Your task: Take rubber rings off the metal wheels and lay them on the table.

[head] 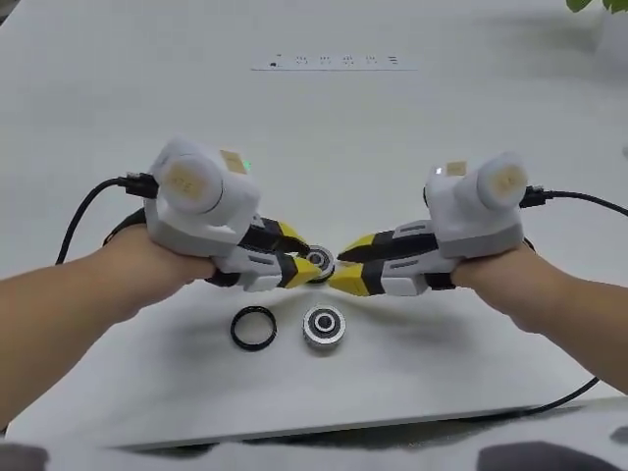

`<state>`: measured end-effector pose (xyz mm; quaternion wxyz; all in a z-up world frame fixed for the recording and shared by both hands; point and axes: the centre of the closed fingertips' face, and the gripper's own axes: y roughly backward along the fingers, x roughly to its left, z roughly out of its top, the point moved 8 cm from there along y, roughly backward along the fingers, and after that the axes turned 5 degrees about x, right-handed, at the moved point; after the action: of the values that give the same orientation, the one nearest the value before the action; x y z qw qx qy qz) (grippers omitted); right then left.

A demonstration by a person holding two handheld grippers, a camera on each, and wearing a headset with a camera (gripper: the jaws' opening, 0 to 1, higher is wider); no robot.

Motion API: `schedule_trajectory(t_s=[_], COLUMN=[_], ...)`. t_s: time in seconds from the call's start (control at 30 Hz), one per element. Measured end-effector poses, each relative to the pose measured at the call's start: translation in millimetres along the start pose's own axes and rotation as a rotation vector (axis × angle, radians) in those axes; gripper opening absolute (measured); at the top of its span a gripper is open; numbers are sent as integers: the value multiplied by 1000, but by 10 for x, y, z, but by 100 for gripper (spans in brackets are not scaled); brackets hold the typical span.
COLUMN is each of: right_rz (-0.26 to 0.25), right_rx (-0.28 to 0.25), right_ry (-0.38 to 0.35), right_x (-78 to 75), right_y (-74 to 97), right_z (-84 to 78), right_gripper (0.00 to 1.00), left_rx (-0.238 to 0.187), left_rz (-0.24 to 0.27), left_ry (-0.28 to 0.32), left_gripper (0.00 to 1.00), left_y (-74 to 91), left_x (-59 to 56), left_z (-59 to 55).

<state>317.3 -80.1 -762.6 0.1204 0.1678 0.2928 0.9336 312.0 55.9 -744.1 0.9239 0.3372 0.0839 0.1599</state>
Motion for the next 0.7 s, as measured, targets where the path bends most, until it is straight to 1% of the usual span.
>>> schedule_trajectory(t_s=[0.17, 0.27, 0.47, 0.7], right_rz=[3, 7, 6, 0], right_rx=[2, 3, 6, 9], right_ry=[4, 5, 12, 23], right_x=[8, 10, 8, 7], right_y=[-4, -18, -48, -83], right_z=[5, 11, 18, 23], right_gripper=[21, 22, 22, 23], left_rx=[11, 15, 14, 11], left_rz=[14, 21, 29, 35], left_ry=[-38, -58, -65, -59], left_gripper=[15, 14, 14, 14], left_y=[-7, -4, -2, -8], left_x=[-9, -19, -22, -23], left_z=[1, 2, -6, -7])
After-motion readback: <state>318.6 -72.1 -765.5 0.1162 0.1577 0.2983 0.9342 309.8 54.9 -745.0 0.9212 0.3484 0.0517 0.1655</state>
